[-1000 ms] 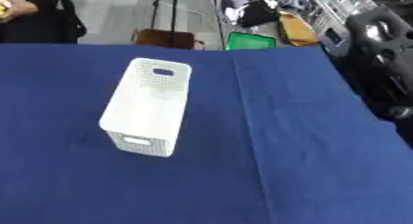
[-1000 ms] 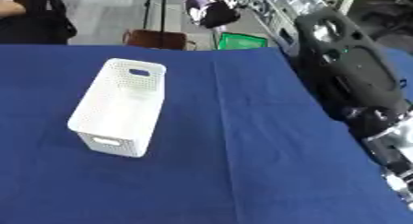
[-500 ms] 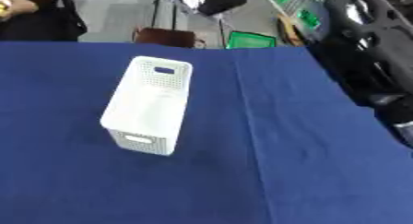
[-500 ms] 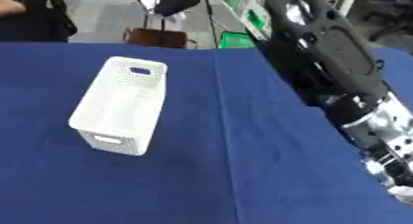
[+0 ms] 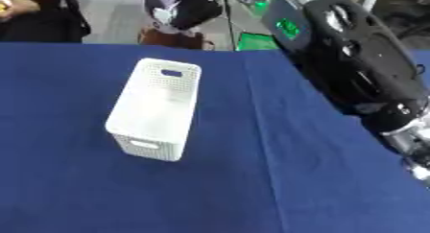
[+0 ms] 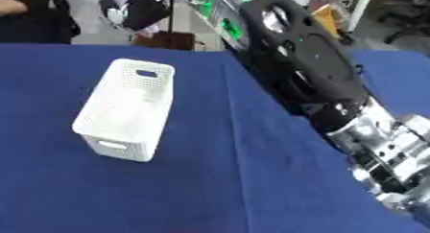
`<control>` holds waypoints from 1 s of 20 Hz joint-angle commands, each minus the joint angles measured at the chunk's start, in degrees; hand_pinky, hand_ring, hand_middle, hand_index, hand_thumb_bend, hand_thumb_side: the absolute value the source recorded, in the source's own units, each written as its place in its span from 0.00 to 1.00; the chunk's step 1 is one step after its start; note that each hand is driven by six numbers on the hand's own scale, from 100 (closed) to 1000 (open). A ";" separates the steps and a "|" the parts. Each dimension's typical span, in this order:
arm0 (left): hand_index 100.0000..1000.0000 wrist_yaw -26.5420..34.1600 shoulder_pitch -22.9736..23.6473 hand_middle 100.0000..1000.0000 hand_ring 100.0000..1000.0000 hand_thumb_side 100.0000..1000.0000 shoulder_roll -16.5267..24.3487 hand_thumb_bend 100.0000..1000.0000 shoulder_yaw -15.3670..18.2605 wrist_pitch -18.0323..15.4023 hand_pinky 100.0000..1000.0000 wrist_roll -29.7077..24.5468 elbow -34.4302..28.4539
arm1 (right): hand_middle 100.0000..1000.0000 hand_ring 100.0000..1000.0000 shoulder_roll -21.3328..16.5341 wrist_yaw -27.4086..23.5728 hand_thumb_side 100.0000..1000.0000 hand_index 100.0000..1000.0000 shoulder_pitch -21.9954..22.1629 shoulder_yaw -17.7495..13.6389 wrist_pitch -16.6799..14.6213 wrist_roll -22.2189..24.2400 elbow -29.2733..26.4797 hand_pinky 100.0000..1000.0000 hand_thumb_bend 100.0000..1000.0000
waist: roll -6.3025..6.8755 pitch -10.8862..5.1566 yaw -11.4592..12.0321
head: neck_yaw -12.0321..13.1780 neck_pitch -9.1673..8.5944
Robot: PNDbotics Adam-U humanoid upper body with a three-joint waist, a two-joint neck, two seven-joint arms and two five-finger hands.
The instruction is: Pick up objects on the table and place them in the box.
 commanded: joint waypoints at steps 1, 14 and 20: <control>0.80 0.21 -0.60 0.85 0.81 0.78 0.45 0.00 -0.13 -4.44 0.72 4.04 -0.79 | 0.32 0.71 -0.05 -0.98 0.68 0.48 -1.01 0.13 -0.16 0.55 -0.81 0.83 0.00 | 0.25 -0.98 0.19 | -0.13 -0.22; 0.80 0.24 -0.78 0.85 0.81 0.78 0.19 0.00 -0.12 -4.45 0.72 4.05 -0.79 | 0.32 0.72 0.71 -2.43 0.66 0.48 1.01 2.77 -0.13 2.90 1.34 0.83 0.00 | 0.45 -0.52 0.30 | -0.36 -0.39; 0.80 0.24 -0.86 0.85 0.81 0.78 0.11 0.00 -0.13 -4.45 0.72 4.07 -0.79 | 0.39 0.75 0.89 -3.30 0.72 0.56 1.71 3.50 -1.25 4.10 2.61 0.84 0.11 | 0.56 -0.30 0.16 | -0.43 -0.48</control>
